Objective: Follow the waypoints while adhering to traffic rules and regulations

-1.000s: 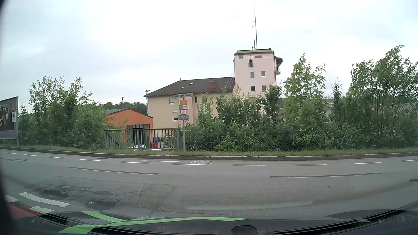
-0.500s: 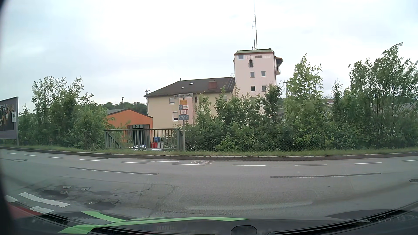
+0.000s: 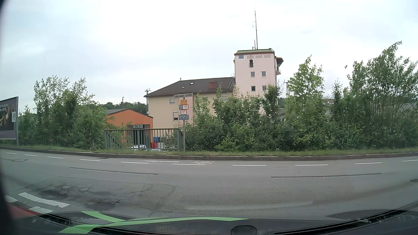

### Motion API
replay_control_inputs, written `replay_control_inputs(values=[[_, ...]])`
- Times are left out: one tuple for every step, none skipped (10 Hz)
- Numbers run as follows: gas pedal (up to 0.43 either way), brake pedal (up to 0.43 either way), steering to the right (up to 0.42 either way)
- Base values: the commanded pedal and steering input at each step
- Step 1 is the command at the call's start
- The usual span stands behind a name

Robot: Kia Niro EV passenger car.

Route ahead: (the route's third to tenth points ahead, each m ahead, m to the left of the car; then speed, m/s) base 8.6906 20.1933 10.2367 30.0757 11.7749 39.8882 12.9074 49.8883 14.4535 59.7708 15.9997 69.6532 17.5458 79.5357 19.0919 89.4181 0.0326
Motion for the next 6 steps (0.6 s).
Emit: replay_control_inputs(values=[[0.0, 0.11, -0.22], [0.0, 0.11, -0.22], [0.0, 0.11, -0.22], [0.0, 0.104, -0.22], [0.0, 0.043, -0.221], [0.0, 0.024, -0.221]])
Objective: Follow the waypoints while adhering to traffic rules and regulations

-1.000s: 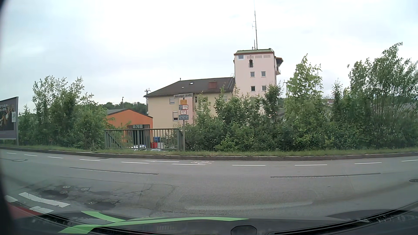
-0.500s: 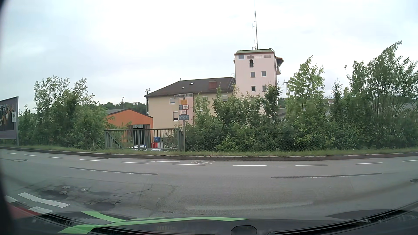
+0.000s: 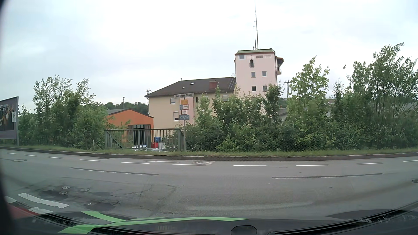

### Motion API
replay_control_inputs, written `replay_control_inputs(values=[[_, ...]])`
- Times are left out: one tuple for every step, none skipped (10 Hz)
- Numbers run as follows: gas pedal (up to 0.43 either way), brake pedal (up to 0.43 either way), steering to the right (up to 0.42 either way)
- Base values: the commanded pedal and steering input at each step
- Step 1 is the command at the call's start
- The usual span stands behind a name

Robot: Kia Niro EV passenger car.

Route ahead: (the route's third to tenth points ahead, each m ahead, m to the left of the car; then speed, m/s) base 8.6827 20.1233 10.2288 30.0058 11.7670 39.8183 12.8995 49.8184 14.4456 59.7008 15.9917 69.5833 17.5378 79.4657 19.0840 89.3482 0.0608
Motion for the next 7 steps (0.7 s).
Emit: replay_control_inputs(values=[[0.0, 0.024, -0.221], [0.0, 0.024, -0.221], [0.0, 0.024, -0.221], [0.0, 0.024, -0.221], [0.0, 0.024, -0.221], [0.0, 0.024, -0.221], [0.0, 0.024, -0.222]])
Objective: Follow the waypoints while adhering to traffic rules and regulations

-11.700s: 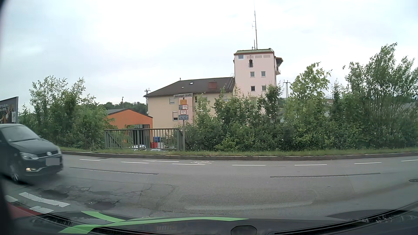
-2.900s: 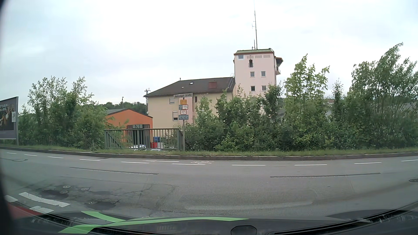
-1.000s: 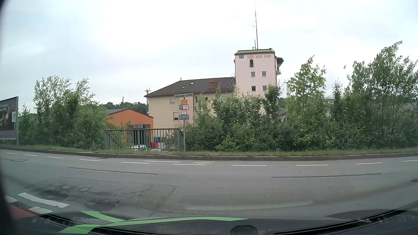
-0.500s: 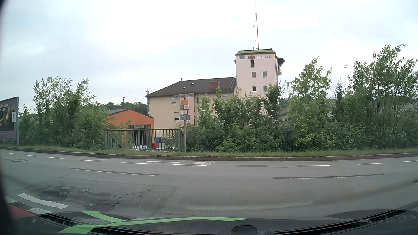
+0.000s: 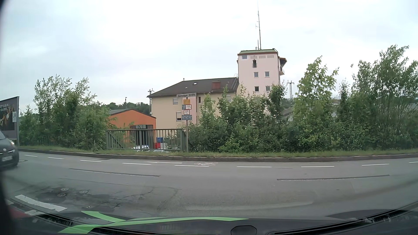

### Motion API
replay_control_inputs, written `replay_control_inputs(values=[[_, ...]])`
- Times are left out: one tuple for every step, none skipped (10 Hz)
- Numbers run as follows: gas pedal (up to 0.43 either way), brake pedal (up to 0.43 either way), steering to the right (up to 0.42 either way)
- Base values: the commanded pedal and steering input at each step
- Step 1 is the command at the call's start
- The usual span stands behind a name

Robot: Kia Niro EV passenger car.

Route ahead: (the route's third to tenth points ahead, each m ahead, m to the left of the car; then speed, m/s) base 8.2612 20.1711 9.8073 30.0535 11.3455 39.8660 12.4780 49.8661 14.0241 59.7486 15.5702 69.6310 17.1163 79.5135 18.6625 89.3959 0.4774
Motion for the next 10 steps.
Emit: replay_control_inputs(values=[[0.0, 0.024, -0.223], [0.0, 0.024, -0.227], [0.0, 0.024, -0.232], [0.0, 0.006, -0.243], [0.0, 0.0, -0.256], [0.0, 0.0, -0.271], [0.0, 0.0, -0.294], [0.0, 0.0, -0.324], [0.0, 0.0, -0.343], [0.0, 0.0, -0.357]])
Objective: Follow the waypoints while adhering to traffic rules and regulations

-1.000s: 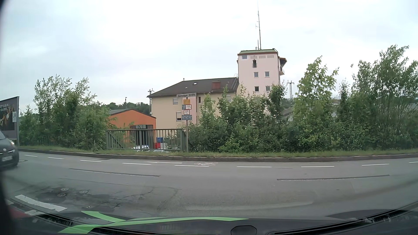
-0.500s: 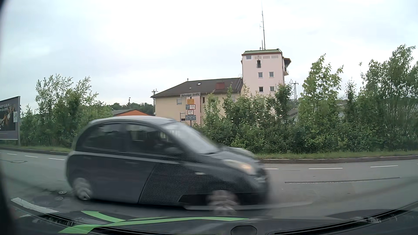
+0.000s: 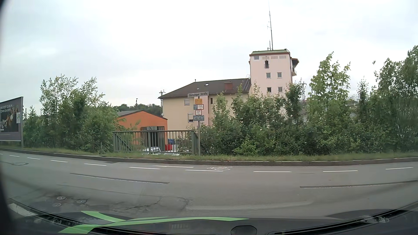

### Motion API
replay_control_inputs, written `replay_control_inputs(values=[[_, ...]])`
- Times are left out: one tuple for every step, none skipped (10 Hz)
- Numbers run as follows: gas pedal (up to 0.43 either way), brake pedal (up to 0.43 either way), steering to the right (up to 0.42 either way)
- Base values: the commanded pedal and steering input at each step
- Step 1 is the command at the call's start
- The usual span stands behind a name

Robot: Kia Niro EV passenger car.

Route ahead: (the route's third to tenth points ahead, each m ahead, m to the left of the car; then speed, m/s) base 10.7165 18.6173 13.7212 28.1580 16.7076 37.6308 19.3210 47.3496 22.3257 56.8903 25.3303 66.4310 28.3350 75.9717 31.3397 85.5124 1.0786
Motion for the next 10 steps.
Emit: replay_control_inputs(values=[[0.0, 0.0, -0.365], [0.008, 0.0, -0.369], [0.039, 0.0, -0.37], [0.047, 0.0, -0.374], [0.067, 0.0, -0.382], [0.087, 0.0, -0.397], [0.11, 0.0, -0.41], [0.118, 0.0, -0.428], [0.118, 0.0, -0.446], [0.13, 0.0, -0.467]])
